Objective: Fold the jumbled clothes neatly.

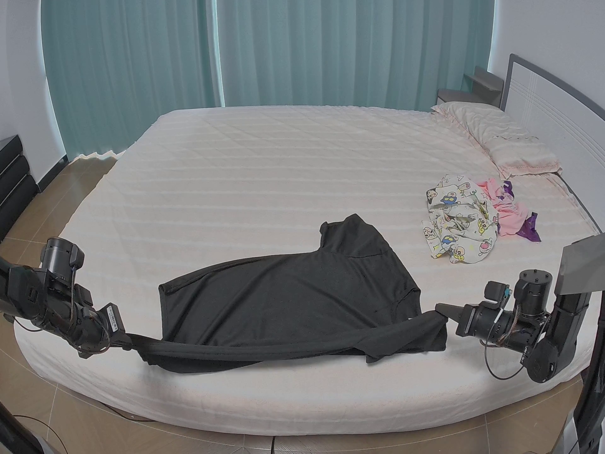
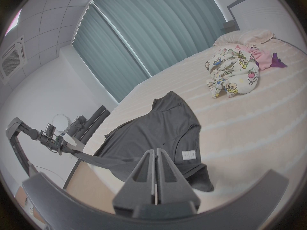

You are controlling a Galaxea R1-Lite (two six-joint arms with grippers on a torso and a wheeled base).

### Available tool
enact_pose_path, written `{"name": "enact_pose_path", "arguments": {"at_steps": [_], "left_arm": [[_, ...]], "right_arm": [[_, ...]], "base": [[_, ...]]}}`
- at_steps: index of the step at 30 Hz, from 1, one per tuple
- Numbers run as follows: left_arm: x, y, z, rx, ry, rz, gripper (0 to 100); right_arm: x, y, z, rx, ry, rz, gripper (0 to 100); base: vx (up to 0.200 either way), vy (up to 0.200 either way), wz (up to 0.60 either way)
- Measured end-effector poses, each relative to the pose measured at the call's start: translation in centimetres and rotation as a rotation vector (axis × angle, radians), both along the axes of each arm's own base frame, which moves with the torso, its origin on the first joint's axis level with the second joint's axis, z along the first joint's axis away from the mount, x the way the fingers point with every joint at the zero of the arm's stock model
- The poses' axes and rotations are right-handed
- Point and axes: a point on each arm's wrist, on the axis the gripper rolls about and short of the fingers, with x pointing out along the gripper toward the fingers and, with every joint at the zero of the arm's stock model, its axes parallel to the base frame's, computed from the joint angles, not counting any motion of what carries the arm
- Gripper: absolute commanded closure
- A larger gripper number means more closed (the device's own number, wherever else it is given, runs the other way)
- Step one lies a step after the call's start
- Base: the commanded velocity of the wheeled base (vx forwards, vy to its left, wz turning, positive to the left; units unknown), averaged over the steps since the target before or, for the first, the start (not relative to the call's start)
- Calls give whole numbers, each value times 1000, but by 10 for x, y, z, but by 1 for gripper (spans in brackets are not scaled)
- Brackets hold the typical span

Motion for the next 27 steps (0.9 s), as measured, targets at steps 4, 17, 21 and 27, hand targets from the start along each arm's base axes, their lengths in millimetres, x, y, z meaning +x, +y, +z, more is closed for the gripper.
{"name": "enact_pose_path", "arguments": {"at_steps": [4, 17, 21, 27], "left_arm": [[-10, -1, 1, 13, 12, -24, 100], [-38, -3, -2, 40, 33, -67, 100], [-45, -4, -2, 45, 40, -77, 100], [-54, -5, 5, 53, 13, -83, 100]], "right_arm": [[-20, -4, 6, 9, 30, 39, 100], [-61, -20, 9, -36, 85, 75, 100], [-63, -20, 10, -43, 78, 77, 100], [-63, -20, 11, -53, 68, 84, 100]], "base": [[0, 0, 0], [0, 0, 0], [0, 0, 0], [0, 0, 0]]}}
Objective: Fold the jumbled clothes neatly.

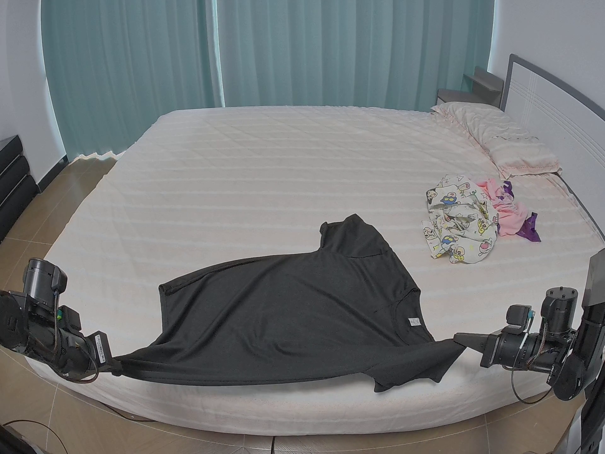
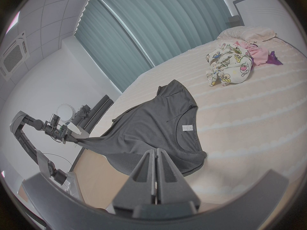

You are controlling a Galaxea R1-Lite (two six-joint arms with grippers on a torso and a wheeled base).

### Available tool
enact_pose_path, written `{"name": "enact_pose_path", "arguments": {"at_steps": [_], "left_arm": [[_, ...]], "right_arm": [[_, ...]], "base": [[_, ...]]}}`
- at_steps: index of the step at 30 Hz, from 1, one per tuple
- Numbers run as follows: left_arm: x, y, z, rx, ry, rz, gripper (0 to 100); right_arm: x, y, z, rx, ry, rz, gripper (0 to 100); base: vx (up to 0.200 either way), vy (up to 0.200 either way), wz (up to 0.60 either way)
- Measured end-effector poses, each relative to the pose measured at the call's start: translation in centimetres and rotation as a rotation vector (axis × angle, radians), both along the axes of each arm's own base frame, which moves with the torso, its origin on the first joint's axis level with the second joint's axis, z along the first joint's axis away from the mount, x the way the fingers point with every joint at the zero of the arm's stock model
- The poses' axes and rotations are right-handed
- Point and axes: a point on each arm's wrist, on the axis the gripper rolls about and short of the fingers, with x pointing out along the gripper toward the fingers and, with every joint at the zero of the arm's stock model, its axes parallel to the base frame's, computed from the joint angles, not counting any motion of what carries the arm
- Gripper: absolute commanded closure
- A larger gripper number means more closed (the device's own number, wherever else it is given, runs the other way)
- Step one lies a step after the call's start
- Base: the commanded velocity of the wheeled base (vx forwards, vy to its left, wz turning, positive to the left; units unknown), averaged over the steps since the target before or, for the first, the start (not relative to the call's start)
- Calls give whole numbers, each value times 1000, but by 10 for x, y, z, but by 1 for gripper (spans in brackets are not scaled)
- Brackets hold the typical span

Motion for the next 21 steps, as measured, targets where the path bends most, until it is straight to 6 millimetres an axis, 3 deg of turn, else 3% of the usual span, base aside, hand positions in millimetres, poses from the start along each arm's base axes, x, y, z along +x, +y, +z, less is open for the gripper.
{"name": "enact_pose_path", "arguments": {"at_steps": [10, 21], "left_arm": [[-19, -2, 3, 20, 83, -70, 100], [-17, -1, -4, 47, 131, -65, 100]], "right_arm": [[-1, 2, -3, -41, -6, 30, 100], [0, 2, 0, -38, -29, 32, 100]], "base": [[0, 0, 0], [0, 0, 0]]}}
